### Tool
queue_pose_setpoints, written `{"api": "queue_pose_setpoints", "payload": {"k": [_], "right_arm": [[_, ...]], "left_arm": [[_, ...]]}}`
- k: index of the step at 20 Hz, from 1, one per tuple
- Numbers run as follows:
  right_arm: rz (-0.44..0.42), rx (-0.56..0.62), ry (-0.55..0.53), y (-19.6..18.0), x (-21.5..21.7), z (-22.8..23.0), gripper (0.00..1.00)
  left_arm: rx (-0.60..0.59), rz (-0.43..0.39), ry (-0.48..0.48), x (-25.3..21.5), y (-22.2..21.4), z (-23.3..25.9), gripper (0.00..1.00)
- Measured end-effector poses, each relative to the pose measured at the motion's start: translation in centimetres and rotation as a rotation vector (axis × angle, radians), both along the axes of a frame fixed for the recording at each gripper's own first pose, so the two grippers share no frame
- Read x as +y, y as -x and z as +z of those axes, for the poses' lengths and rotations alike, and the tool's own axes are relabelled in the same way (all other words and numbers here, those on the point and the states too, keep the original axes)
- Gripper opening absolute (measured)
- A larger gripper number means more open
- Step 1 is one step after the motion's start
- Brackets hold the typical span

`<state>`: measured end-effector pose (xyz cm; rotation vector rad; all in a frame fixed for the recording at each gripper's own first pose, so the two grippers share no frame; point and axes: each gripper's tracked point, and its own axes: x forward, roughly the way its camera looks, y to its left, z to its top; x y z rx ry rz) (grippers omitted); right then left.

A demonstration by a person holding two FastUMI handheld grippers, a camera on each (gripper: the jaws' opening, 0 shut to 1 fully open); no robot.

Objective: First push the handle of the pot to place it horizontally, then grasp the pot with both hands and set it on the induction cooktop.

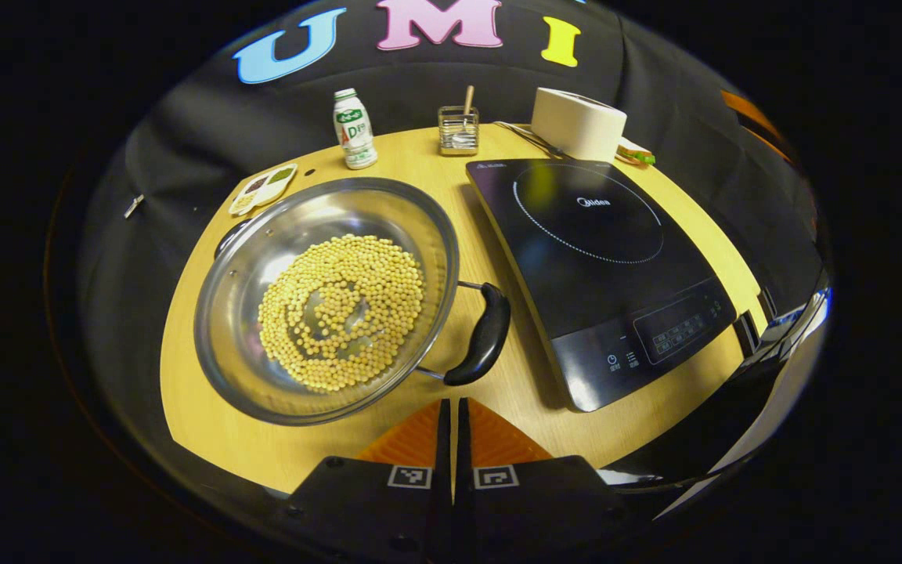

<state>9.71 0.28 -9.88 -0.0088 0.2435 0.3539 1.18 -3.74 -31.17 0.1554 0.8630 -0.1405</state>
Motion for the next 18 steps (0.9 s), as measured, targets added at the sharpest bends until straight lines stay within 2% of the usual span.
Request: {"api": "queue_pose_setpoints", "payload": {"k": [6,11,18], "right_arm": [[-0.004,0.005,-0.009,-1.1,-1.0,-0.4,0.99],[-0.011,0.009,-0.008,-1.7,-1.7,-0.7,0.98],[-0.027,0.015,-0.015,-2.7,-2.4,-1.0,0.99]], "left_arm": [[0.007,0.005,0.023,-1.5,-1.6,0.5,0.05],[-0.007,0.051,0.084,-2.3,-3.5,1.0,0.05],[-0.030,0.084,0.118,-3.5,-7.0,1.3,0.05]]}}
